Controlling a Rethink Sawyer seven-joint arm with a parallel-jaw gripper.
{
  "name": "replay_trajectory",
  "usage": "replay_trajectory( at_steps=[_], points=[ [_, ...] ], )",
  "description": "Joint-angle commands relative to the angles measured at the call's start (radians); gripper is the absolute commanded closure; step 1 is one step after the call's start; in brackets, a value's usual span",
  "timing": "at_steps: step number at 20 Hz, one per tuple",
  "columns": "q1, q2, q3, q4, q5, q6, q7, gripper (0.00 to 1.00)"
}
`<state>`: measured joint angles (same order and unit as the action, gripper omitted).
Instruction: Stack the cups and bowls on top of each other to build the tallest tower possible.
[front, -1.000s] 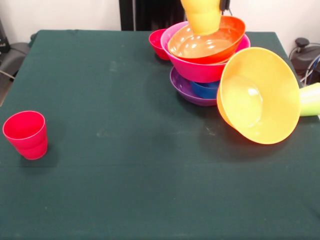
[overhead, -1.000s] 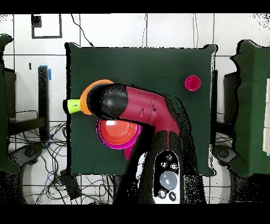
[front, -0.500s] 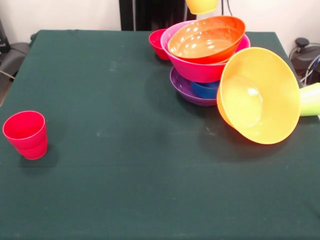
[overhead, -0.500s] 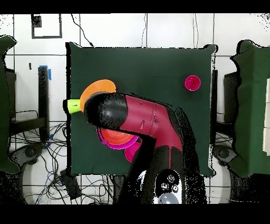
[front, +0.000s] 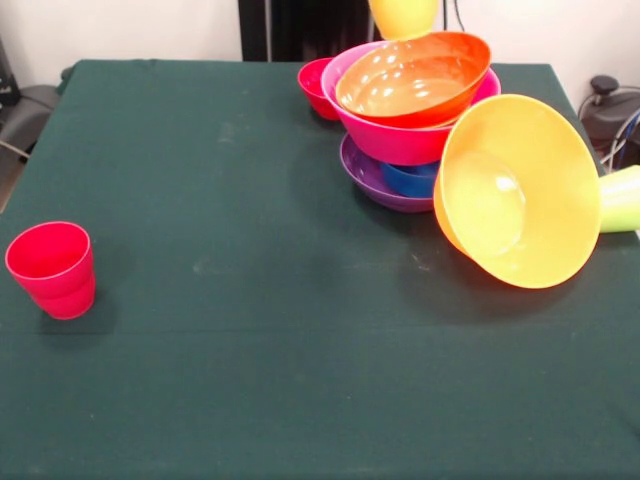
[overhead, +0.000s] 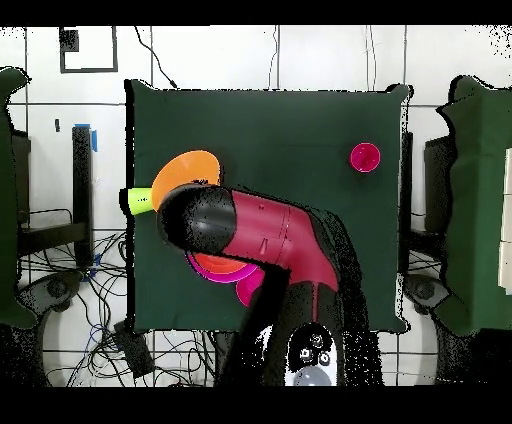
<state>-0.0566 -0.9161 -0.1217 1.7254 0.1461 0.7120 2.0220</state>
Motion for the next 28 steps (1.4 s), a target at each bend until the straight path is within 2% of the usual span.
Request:
replay_trajectory(
  at_steps=[1,6,11,21,28],
  points=[
    [0.027,0.064,0.063,0.136,0.012,-0.136,0.158,1.0],
    [0.023,0.063,0.076,0.187,0.017,-0.207,0.147,1.0],
    [0.026,0.064,0.08,0.211,0.019,-0.236,0.148,1.0],
    [0.06,0.022,0.058,0.234,0.023,-0.209,0.163,1.0],
    [0.083,0.036,0.056,0.261,0.028,-0.268,0.187,1.0]
  ],
)
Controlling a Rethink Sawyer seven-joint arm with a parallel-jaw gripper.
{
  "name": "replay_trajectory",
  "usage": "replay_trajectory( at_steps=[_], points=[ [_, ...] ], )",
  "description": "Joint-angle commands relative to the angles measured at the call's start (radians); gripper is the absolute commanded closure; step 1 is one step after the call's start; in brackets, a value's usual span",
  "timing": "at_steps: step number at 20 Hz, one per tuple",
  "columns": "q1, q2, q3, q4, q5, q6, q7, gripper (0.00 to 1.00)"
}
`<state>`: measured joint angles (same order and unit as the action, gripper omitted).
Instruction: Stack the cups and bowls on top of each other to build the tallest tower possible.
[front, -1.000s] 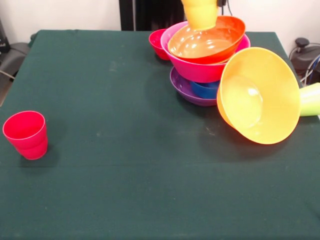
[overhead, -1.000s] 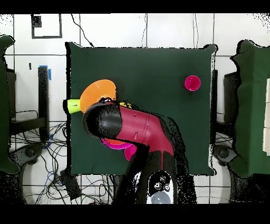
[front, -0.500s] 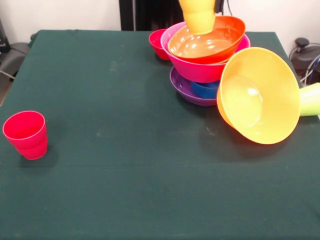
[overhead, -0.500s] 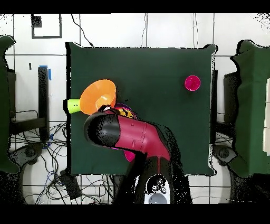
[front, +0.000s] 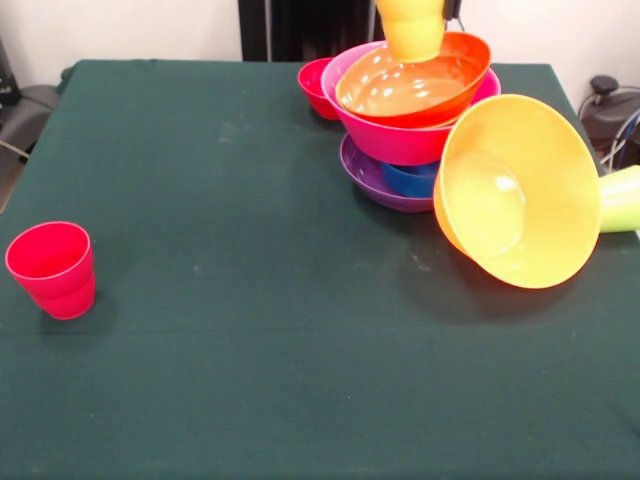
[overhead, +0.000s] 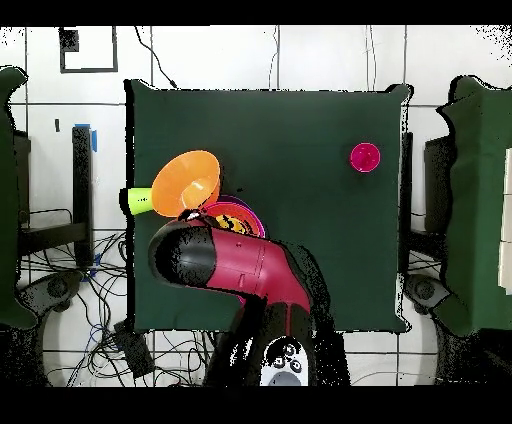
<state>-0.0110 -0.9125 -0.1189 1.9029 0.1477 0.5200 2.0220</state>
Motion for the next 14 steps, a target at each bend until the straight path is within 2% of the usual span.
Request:
replay_trajectory(
  at_steps=[1,11,14],
  points=[
    [0.041,0.035,0.056,0.091,0.029,-0.088,0.19,1.0],
    [0.066,0.063,0.055,0.111,0.045,-0.154,0.202,1.0],
    [0.067,0.059,0.053,0.117,0.043,-0.136,0.191,1.0]
  ],
)
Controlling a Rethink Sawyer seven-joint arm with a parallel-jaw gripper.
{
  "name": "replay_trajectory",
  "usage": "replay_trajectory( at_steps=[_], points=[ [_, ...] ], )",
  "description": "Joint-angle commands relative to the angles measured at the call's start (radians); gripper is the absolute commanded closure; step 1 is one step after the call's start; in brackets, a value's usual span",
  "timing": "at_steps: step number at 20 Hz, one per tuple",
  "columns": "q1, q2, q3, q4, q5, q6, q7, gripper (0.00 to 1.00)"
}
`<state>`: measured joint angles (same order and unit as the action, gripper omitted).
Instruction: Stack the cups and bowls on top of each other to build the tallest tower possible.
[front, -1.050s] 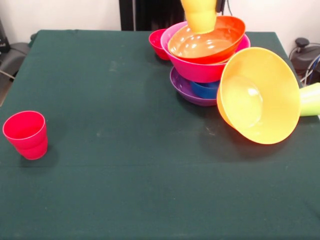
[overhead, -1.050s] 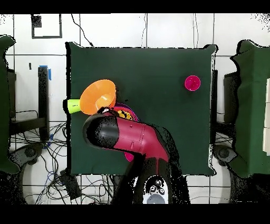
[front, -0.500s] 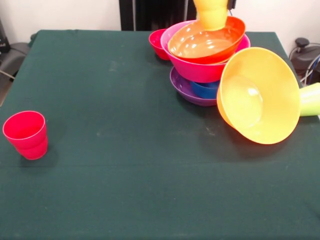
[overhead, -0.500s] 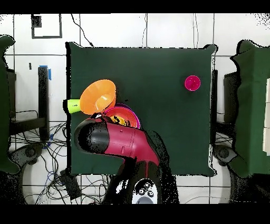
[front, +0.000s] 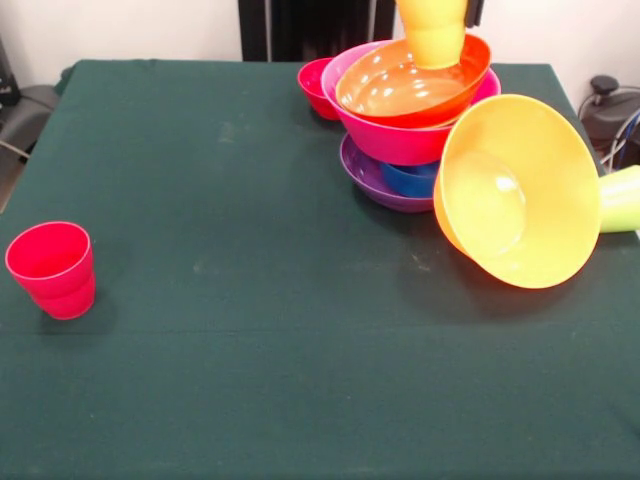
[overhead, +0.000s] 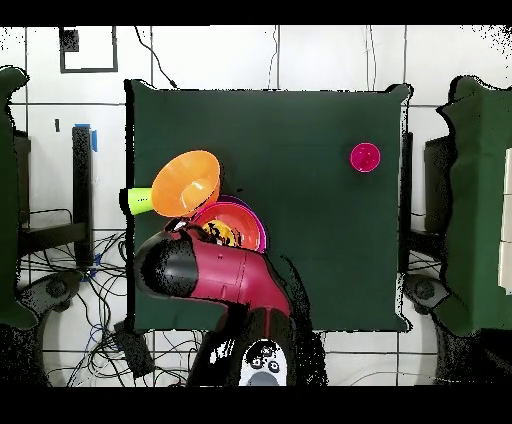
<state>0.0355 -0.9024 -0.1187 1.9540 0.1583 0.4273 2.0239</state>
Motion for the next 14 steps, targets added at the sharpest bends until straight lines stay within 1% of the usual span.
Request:
replay_trajectory(
  at_steps=[1,7,14],
  points=[
    [0.021,0.047,0.05,0.07,0.03,-0.046,0.188,1.0],
    [0.009,0.039,0.053,0.101,0.025,-0.069,0.177,1.0],
    [0.013,0.031,0.055,0.13,0.028,-0.096,0.184,1.0]
  ],
)
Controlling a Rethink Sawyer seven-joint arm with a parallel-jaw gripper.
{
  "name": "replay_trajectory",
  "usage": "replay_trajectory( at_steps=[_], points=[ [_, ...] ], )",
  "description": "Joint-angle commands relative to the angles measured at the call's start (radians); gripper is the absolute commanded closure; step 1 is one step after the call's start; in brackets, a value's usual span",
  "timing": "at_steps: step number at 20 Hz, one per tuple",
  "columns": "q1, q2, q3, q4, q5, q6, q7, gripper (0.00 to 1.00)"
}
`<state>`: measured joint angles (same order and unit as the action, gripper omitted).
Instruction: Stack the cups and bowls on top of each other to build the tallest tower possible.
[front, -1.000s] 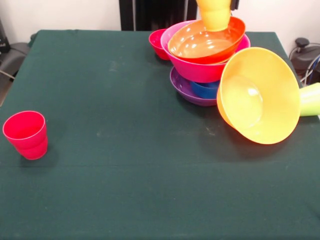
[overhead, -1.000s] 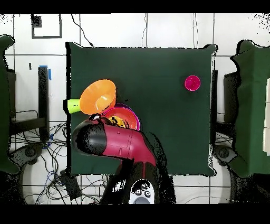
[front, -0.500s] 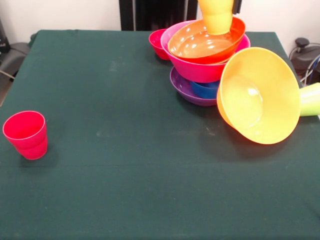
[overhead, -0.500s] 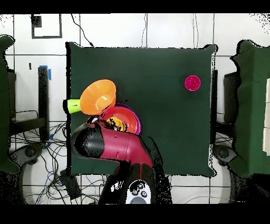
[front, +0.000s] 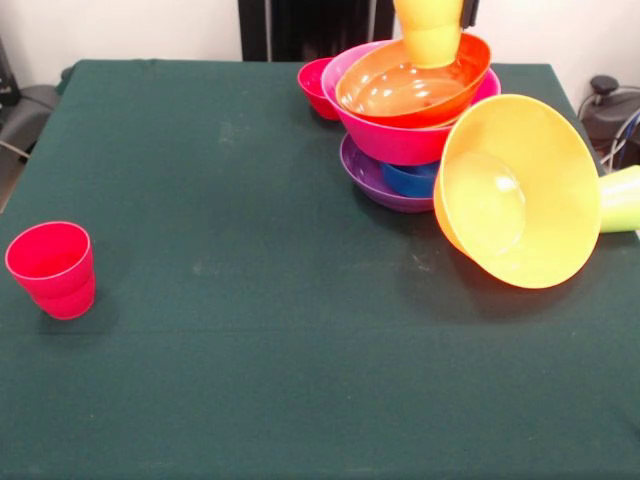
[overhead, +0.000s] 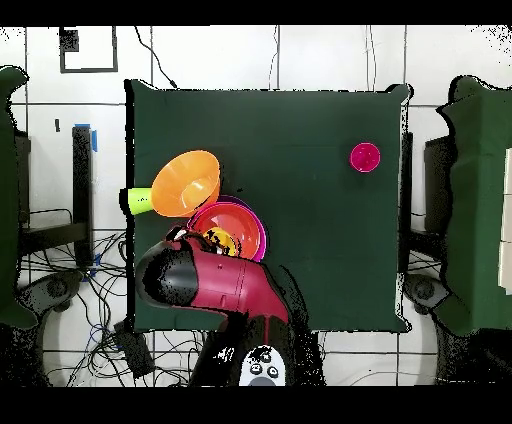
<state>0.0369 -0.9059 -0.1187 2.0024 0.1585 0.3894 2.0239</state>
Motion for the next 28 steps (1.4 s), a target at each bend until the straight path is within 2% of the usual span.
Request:
replay_trajectory(
  at_steps=[1,7,8,13,24,28],
  points=[
    [0.014,0.036,0.053,0.083,0.029,-0.06,0.187,1.0],
    [0.018,0.04,0.053,0.091,0.028,-0.08,0.188,1.0],
    [0.018,0.041,0.053,0.091,0.028,-0.082,0.188,0.0],
    [0.02,0.05,0.055,0.088,0.029,-0.107,0.194,0.0],
    [0.029,0.035,0.031,0.065,0.024,-0.064,0.186,0.0],
    [0.041,0.006,0.016,0.063,0.026,-0.023,0.187,0.0]
  ],
)
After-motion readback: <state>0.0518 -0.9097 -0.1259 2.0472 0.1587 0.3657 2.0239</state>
